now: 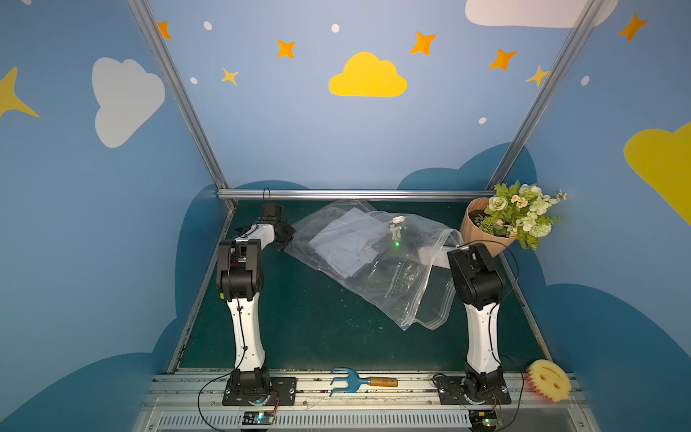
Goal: Take the shirt out of the vacuum bag
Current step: Move the shirt from the vacuum bag.
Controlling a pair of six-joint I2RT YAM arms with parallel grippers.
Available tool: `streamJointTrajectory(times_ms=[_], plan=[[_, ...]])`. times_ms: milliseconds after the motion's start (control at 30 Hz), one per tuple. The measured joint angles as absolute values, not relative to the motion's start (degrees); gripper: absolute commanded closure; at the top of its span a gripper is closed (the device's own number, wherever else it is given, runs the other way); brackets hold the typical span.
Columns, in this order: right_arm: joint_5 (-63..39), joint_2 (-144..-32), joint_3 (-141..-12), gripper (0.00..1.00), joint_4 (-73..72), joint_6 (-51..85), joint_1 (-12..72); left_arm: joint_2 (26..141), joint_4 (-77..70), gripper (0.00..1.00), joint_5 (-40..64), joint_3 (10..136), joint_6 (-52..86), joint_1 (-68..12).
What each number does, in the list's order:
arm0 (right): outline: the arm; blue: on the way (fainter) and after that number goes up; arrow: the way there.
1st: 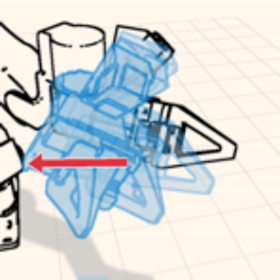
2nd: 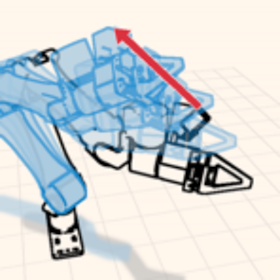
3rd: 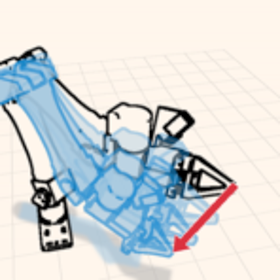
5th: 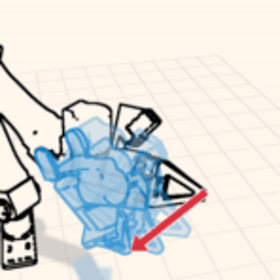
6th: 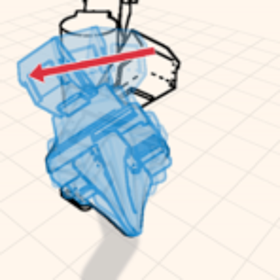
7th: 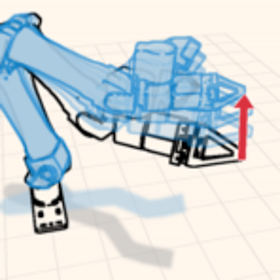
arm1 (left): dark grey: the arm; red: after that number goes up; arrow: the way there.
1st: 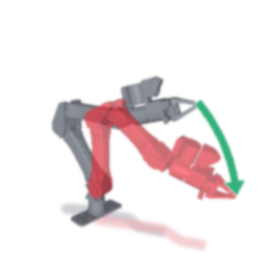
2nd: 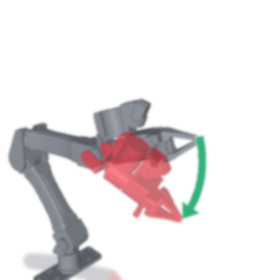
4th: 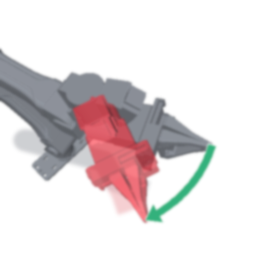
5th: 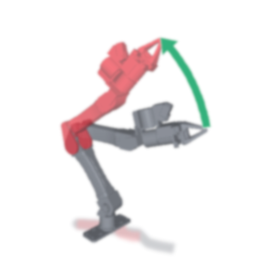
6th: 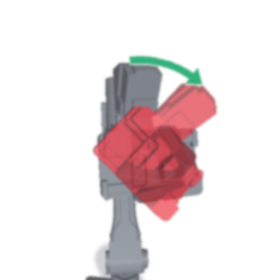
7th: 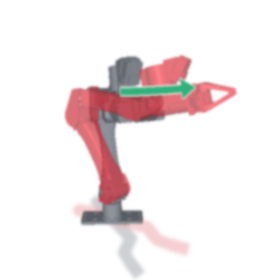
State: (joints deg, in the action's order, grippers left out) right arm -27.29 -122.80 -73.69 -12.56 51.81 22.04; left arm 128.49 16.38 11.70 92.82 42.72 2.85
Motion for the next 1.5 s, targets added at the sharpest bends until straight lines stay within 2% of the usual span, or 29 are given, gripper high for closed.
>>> streamJointTrajectory(times_ms=[500, 1033, 1267, 1500], plan=[[-27.68, -104.68, -51.99, 0.89, -6.15, 48.01, 18.46, 128.49, 14.5, 0.96, 12.16, 92.09, 42.65, 3.01], [-27.16, -88.2, -35.18, 0.87, -1.58, 46.48, 11.73, 128.35, 12.21, 0.96, 12.82, 90.98, 42.44, 3.14], [-27.22, -81.3, -30.76, 0.85, 4.01, 44.38, 6.39, 128.35, 11.97, 0.96, 12.88, 90.89, 42.41, 3.18], [-25.47, -75.66, -28.91, 0.83, 9.96, 43.42, 5.02, 128.27, 11.44, 0.96, 13.06, 90.52, 42.44, 3.22]])
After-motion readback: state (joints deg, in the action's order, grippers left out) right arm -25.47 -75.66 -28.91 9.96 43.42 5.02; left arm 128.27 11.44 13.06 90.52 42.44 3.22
